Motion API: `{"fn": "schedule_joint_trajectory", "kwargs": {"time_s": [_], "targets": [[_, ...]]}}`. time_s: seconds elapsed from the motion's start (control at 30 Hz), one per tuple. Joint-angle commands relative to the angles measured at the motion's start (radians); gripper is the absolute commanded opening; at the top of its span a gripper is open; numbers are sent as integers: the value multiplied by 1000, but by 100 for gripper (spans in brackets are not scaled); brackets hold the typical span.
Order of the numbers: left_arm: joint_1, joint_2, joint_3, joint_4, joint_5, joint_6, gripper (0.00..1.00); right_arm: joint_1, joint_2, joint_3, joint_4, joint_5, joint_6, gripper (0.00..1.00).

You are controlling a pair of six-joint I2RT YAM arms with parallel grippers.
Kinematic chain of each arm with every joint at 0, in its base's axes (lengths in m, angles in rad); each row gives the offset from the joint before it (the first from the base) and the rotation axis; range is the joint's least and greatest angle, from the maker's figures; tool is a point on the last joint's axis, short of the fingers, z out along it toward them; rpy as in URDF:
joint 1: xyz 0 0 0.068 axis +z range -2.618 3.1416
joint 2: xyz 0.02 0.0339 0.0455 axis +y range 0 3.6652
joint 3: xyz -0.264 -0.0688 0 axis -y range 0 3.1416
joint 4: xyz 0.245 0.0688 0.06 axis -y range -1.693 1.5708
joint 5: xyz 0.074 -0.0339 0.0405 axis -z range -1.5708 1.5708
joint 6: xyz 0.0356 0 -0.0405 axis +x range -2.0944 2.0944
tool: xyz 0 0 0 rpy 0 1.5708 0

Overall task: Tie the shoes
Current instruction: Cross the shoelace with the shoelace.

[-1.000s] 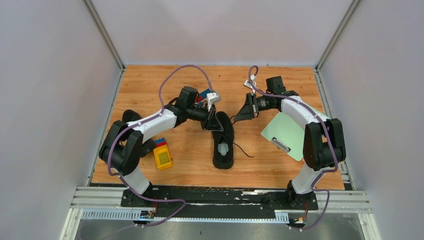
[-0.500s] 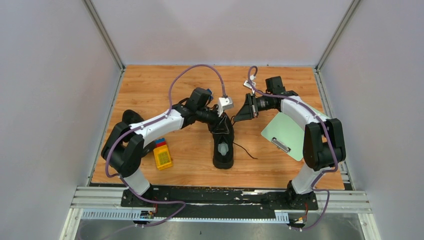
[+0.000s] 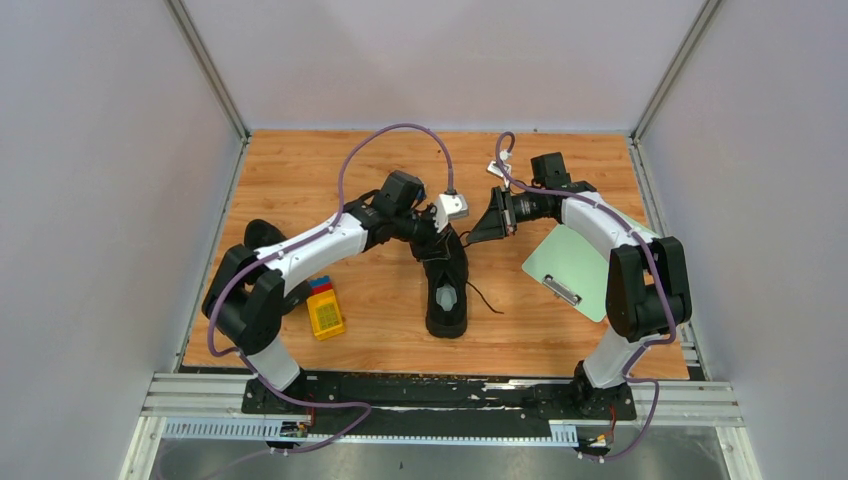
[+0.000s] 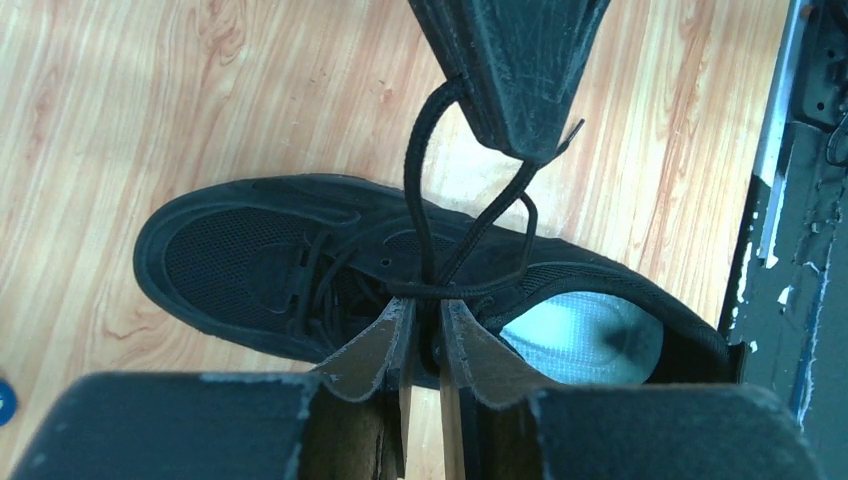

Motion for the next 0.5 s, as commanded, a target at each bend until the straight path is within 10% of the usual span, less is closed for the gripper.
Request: {"fn": "schedule_joint_trajectory", "kwargs": {"time_s": [0.0,0.47], "targets": [[-3,-63,59,-76,-12,84,22,4,-35,31,5,9,-2,0],[-3,-57,64,-103,62,97,29,4,-35,22,6,16,-1,0]]}}
